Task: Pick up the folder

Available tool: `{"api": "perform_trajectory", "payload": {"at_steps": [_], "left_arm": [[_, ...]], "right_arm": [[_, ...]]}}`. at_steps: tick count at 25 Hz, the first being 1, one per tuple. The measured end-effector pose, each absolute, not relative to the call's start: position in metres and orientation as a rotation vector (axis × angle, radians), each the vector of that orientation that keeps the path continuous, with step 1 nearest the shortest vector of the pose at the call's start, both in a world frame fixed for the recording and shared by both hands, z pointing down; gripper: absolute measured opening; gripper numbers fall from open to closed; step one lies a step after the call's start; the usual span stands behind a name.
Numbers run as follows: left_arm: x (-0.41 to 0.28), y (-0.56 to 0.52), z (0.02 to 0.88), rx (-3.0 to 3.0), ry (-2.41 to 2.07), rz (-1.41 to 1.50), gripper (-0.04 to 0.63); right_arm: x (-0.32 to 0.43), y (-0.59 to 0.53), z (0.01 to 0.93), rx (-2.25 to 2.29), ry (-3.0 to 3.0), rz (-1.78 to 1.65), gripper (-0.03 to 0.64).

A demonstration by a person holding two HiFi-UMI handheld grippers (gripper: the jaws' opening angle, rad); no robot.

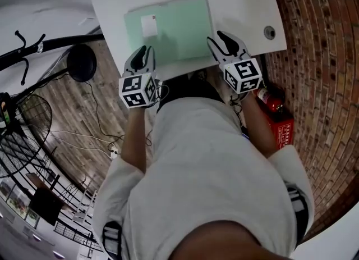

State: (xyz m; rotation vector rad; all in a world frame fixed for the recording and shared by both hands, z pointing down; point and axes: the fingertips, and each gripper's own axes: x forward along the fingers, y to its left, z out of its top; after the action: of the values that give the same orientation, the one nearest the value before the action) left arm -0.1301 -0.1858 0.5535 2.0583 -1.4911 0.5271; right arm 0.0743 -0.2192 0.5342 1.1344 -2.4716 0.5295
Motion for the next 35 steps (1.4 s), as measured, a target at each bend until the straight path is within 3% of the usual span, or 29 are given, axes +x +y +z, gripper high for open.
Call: {"api": "perform_trajectory", "payload": {"at_steps": [15,29,35], "left_arm": [[-0.171,-0.207,0.602,1.936,-1.434,0.633,0.081],[-0.2,-0.221,0.632,1.878,-1.354,0.646,0.228],[-0.201,-0.227,0.639,1.862,-1.297,0.615,0.259]], "right_arm": [[0.063,-0.242,0.597,1.111,-2.32,0.704,0.17],[0.059,-0.248,0.624,1.08,-2.248,0.843,0.218],[0.059,-0.254,0.632,1.087,-2.231,0.911,0.239]]}}
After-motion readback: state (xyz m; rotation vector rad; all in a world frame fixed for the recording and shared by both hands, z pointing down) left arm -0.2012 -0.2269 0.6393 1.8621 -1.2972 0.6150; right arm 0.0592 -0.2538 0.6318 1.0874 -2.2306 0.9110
